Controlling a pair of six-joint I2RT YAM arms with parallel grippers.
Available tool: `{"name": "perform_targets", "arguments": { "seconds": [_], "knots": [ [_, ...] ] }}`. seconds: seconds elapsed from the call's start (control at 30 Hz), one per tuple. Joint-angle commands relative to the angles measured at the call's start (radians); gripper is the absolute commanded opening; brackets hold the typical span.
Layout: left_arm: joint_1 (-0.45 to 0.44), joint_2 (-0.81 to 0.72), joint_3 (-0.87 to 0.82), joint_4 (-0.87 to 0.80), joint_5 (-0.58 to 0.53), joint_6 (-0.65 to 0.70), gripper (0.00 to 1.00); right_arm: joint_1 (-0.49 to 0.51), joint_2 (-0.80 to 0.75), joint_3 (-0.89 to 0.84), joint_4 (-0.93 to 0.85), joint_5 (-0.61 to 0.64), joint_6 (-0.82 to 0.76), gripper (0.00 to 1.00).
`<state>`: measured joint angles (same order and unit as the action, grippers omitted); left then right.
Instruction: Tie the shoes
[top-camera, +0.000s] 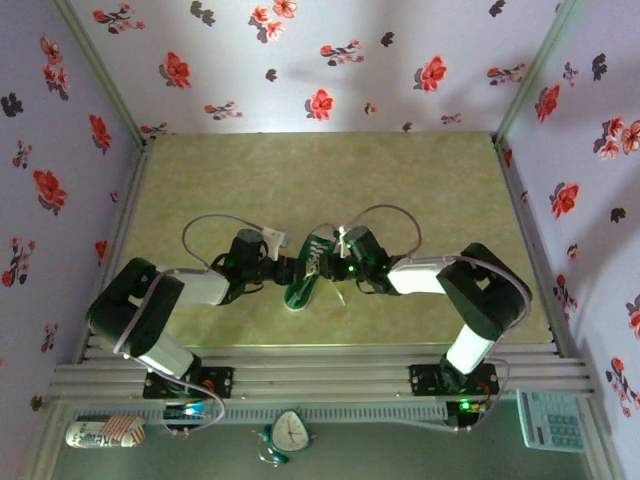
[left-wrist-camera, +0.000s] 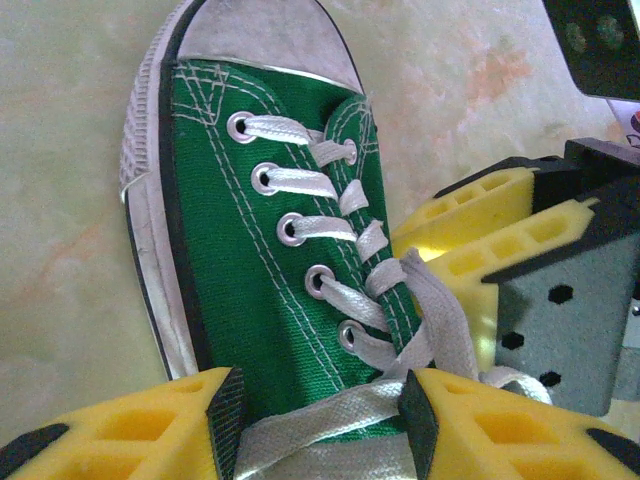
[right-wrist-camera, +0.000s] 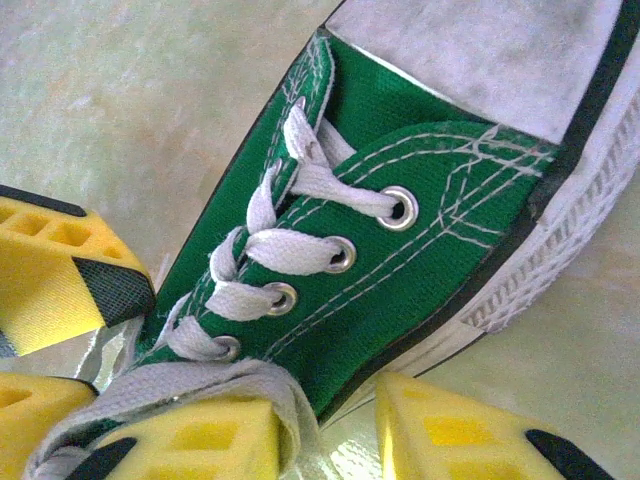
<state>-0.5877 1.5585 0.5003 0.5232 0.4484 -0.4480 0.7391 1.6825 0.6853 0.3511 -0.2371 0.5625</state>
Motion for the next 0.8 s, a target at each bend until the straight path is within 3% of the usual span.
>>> {"name": "perform_targets", "arguments": {
  "seconds": [0.0,0.2,0.37,0.63,0.77],
  "knots": [
    [-0.01,-0.017,0.009,0.015,0.006,0.002,0.5,0.002,0.016,-0.003,0.053,-0.046,0.004,0.25],
    [-0.008,-0.031,0.007,0.01,-0.011,-0.003,0.5,0.003,-0.038,-0.013,0.004,-0.077,-0.01,0.15],
    [-0.004,-0.092,-0.009,0.001,-0.06,-0.005,0.59,0.003,-0.085,-0.012,-0.052,-0.128,-0.021,0.09],
    [0.002,-0.244,-0.043,-0.079,-0.166,0.006,0.76,0.003,-0.077,-0.012,-0.012,-0.277,-0.012,0.08],
    [0.006,-0.293,-0.056,-0.114,-0.177,0.012,0.78,0.002,-0.05,-0.023,0.091,-0.357,0.033,0.09]
  ]
}}
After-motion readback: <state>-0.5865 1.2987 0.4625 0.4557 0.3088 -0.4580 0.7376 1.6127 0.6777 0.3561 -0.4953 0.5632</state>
